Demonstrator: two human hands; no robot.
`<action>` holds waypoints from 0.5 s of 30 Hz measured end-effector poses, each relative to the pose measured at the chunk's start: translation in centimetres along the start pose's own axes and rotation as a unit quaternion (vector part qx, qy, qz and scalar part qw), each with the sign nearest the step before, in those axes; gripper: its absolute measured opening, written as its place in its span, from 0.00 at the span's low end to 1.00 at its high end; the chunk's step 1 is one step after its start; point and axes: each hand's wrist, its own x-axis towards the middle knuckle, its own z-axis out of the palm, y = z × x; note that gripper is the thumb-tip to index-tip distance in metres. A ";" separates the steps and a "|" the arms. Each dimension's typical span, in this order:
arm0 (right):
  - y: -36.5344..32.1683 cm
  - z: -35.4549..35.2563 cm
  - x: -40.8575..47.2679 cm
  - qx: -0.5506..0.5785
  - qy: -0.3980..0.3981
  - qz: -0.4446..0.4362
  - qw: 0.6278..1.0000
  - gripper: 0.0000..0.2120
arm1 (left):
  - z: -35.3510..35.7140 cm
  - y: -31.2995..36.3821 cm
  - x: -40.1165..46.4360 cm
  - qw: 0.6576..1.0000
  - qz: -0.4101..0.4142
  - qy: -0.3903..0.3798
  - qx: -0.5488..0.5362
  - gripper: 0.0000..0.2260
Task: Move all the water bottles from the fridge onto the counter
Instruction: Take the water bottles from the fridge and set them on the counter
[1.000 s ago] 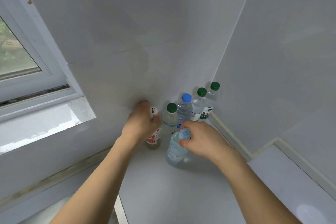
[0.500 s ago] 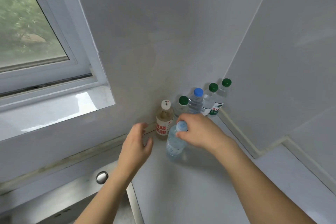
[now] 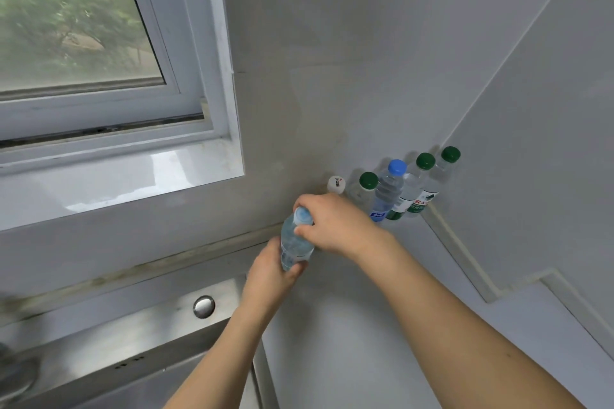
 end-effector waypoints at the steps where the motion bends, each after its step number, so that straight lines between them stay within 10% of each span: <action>1: 0.0 -0.1 0.3 -0.003 0.000 0.000 1.000 0.13 | 0.2 0.1 0.1 1.000 0.003 0.009 -0.001 0.13; 15: 0.7 0.1 2.4 0.003 0.018 0.007 1.000 0.20 | 2.1 -0.2 3.0 0.997 0.000 0.063 -0.040 0.20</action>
